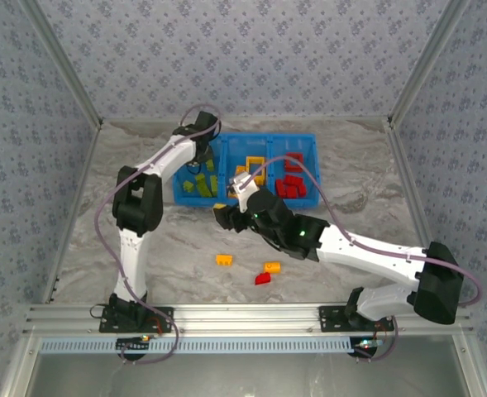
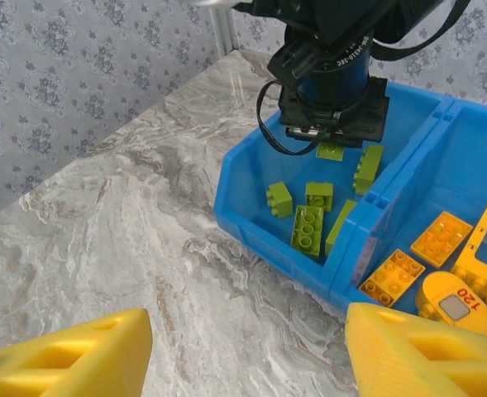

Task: Sort the legos into containers by color

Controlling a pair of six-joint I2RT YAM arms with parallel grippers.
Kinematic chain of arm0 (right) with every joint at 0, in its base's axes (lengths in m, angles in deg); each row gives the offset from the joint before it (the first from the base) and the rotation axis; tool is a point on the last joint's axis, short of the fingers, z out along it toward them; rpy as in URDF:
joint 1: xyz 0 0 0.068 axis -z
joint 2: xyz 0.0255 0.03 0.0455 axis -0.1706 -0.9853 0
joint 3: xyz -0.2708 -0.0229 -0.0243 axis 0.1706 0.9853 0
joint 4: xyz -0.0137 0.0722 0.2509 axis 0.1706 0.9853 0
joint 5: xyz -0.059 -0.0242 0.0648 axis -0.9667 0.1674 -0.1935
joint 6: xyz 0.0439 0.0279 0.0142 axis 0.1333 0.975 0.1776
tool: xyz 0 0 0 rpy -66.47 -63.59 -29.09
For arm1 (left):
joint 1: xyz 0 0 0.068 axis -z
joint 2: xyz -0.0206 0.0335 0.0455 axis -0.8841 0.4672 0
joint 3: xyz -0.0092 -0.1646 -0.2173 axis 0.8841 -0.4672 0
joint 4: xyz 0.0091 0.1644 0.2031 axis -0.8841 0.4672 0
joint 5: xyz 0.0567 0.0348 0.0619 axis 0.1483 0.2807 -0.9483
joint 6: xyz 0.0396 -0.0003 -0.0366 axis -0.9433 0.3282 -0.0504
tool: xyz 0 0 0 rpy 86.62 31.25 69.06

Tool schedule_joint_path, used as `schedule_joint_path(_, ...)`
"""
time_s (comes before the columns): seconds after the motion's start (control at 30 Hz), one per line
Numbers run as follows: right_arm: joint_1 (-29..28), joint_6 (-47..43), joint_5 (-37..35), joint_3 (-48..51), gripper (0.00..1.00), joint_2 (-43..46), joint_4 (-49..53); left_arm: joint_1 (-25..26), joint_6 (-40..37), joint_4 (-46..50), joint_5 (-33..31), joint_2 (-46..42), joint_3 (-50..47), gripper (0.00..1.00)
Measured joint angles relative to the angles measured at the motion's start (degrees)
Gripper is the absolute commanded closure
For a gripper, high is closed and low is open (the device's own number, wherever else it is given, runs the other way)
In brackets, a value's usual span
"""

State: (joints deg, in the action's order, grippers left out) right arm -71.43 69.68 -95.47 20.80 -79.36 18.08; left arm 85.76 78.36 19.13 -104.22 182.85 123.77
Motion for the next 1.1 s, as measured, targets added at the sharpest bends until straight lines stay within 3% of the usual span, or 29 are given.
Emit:
schedule_joint_path(0.17, -0.04, 0.83, -0.68, 1.53, 0.34, 1.62, 1.11, 1.22, 0.15, -0.02, -0.96, 1.11, -0.42, 0.69)
schedule_joint_path(0.3, -0.04, 1.25, -0.87, 1.53, 0.33, 1.73, 2.23, 1.60, 1.01, 0.04, -1.77, 0.81, -1.46, 0.51)
schedule_joint_path(0.57, 0.20, 1.20, -1.05, 1.53, 0.33, 2.82, 6.51, 1.95, 1.09, 1.88, -2.21, -5.18, -3.93, 0.43)
schedule_joint_path(0.87, 0.70, 1.20, -1.27, 1.53, 0.34, 8.96, 20.33, 3.96, 1.53, 2.80, -0.92, -26.36, -8.68, 0.41)
schedule_joint_path(1.1, 0.26, 1.44, 0.31, 3.02, 0.33, 14.58, 30.08, 6.86, -0.81, 3.50, 6.64, -46.97, -17.77, 0.36)
